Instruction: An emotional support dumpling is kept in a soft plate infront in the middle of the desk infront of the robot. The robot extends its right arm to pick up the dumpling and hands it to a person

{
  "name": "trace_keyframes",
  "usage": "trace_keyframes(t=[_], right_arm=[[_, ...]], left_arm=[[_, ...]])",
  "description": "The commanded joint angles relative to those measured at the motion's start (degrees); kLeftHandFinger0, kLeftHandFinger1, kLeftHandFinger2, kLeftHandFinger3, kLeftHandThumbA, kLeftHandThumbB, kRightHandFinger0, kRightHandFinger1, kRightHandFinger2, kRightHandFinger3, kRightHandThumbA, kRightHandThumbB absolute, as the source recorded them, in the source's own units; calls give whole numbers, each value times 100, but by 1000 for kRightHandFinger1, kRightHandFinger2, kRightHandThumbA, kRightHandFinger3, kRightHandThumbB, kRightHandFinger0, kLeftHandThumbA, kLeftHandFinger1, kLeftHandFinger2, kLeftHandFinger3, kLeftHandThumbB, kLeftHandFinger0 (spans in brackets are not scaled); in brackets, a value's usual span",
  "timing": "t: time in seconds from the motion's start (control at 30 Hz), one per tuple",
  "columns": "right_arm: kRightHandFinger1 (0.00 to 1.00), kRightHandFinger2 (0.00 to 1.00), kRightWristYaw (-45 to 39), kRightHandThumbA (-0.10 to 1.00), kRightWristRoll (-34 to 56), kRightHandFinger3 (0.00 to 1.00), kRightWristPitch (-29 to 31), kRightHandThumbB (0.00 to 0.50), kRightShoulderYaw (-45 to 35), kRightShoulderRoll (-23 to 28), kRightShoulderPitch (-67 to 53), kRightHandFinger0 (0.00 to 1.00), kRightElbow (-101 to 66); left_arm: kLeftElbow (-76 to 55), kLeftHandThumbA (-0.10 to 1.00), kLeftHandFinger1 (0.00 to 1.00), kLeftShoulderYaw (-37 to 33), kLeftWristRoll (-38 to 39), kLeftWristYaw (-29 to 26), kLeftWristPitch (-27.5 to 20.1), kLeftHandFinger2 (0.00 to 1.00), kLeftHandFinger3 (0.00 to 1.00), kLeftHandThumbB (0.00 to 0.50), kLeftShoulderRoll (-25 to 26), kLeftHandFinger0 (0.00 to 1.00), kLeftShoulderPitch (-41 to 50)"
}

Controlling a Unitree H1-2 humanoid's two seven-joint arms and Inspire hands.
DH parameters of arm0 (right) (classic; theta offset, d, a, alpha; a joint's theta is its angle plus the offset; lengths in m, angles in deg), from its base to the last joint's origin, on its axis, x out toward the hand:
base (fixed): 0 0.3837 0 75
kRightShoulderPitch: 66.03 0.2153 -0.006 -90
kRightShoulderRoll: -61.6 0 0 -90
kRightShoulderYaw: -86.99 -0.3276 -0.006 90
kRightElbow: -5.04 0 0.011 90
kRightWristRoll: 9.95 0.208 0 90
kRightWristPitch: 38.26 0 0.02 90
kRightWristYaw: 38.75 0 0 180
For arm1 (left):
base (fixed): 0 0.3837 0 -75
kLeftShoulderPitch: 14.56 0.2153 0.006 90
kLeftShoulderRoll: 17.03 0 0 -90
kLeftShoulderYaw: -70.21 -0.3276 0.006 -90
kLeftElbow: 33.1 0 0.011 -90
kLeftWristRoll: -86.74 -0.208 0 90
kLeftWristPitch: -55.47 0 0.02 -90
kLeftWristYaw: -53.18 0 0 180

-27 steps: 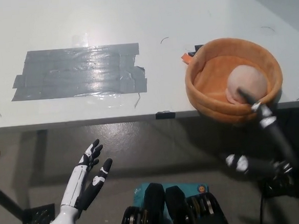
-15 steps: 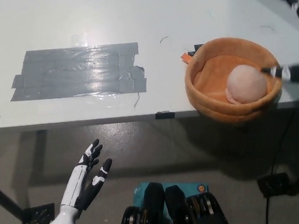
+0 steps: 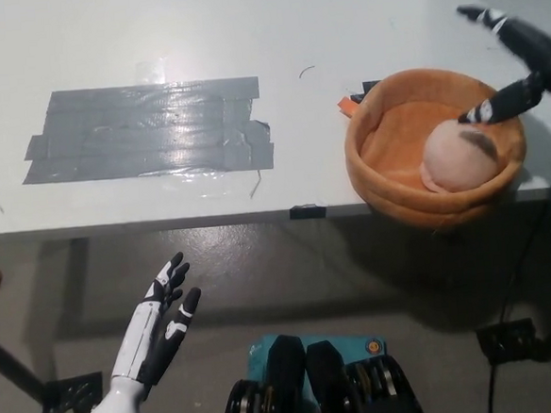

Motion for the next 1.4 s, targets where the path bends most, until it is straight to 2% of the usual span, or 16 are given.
trace_keyframes(t=[0.0, 0.27, 0.43, 0.63, 0.8, 0.83, 0.93, 1.13, 1.3, 1.37], right_arm=[[1000, 1000, -405, 1000, -7, 1000, -286, 386, 72, -16, 294, 1000, 54], [1000, 1000, -919, 1000, 60, 1000, -395, 420, -246, -245, 236, 1000, 160], [1000, 1000, -1234, 1000, -75, 1000, -395, 413, -394, -319, 243, 1000, 156], [1000, 1000, -1396, 1000, -234, 1000, -395, 388, -325, -271, 213, 1000, 118], [1000, 1000, -1511, 1000, -252, 1000, -395, 391, -230, -168, 193, 1000, 244], [1000, 1000, -1542, 1000, -239, 1000, -395, 376, -247, -170, 185, 1000, 250], [1000, 1000, -1585, 1000, -284, 1000, -395, 402, -308, -209, 134, 1000, 406], [1000, 1000, -1572, 1000, -414, 1000, -395, 379, -110, -254, 135, 1000, 696], [1000, 1000, -1482, 1000, -435, 1000, -395, 393, 16, -308, 115, 1000, 904], [1000, 1000, -1475, 1000, -379, 1000, -376, 382, 89, -289, 32, 1000, 922]], left_arm=[[-141, 905, 1000, 48, 28, 11, -189, 1000, 1000, 28, 14, 1000, -86], [-72, 894, 1000, 26, -3, 2, -167, 1000, 1000, 37, -5, 1000, -160], [-144, 854, 1000, 2, -38, 16, -41, 1000, 1000, 15, -26, 1000, -164], [-100, 839, 1000, -10, -126, -3, -45, 1000, 1000, 24, -1, 1000, -186], [-60, 830, 1000, -10, -100, -4, -90, 1000, 1000, 18, -32, 1000, -203], [-48, 824, 1000, -10, -112, -14, -111, 1000, 1000, 13, -33, 1000, -205], [11, 818, 1000, -8, -111, -17, -161, 1000, 1000, 16, -33, 1000, -234], [-9, 825, 1000, 2, -109, 8, -115, 1000, 1000, 21, -26, 1000, -265], [-44, 825, 1000, 12, -93, 10, -129, 1000, 1000, 14, -28, 1000, -237], [-75, 828, 1000, -14, -121, 16, -114, 1000, 1000, 21, -33, 1000, -178]])
